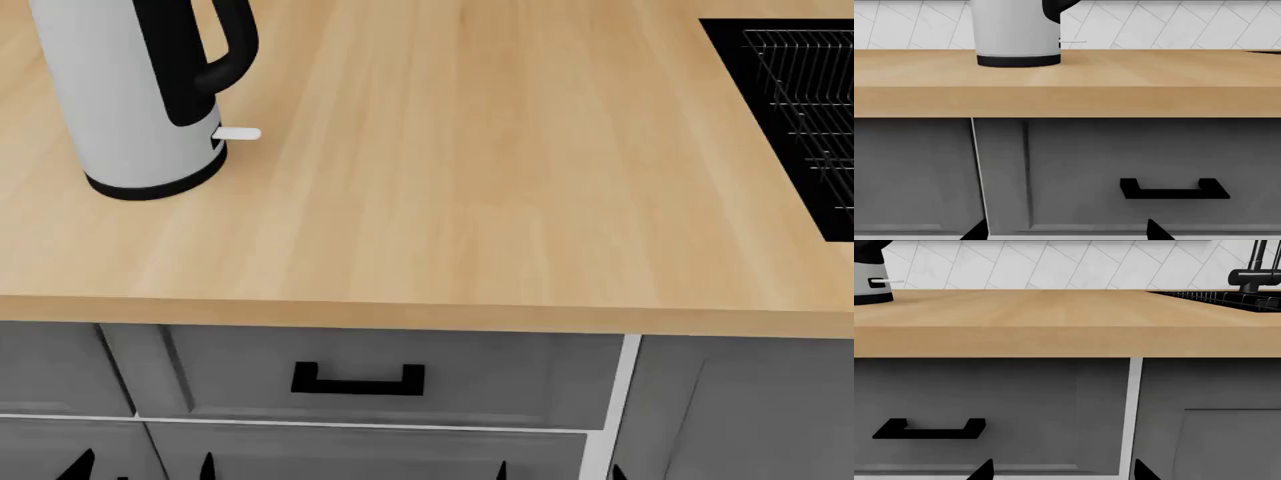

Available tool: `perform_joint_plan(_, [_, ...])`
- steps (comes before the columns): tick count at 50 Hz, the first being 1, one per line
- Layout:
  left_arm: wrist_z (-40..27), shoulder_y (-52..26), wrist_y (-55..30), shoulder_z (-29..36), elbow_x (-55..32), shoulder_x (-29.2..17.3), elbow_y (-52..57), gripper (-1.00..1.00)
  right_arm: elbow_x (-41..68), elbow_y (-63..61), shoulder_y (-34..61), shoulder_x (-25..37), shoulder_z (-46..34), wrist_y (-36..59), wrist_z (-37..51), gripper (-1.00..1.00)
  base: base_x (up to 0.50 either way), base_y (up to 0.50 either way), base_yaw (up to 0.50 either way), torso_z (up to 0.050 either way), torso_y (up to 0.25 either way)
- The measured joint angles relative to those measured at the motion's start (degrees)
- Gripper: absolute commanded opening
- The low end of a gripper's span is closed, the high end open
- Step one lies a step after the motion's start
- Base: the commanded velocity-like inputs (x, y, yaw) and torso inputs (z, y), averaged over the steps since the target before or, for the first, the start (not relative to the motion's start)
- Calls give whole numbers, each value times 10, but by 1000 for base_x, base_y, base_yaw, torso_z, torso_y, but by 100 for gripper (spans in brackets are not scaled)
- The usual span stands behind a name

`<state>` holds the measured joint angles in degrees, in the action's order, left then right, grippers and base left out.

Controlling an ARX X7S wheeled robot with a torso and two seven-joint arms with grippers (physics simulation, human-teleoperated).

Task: Close the lid of the electric kettle.

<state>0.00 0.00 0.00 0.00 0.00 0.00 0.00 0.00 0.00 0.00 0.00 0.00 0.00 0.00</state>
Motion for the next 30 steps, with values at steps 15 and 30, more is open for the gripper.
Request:
perform_joint_plan(15, [-21, 2, 1, 19, -18, -17, 2, 100, 21, -2, -3, 21, -26, -2, 26, 100, 0, 0, 0, 0, 0])
perform_joint_plan(30, [-35, 3, 9, 40, -33, -35, 5, 100, 36, 3, 0, 37, -44, -4, 43, 100, 0, 0, 0, 44, 44])
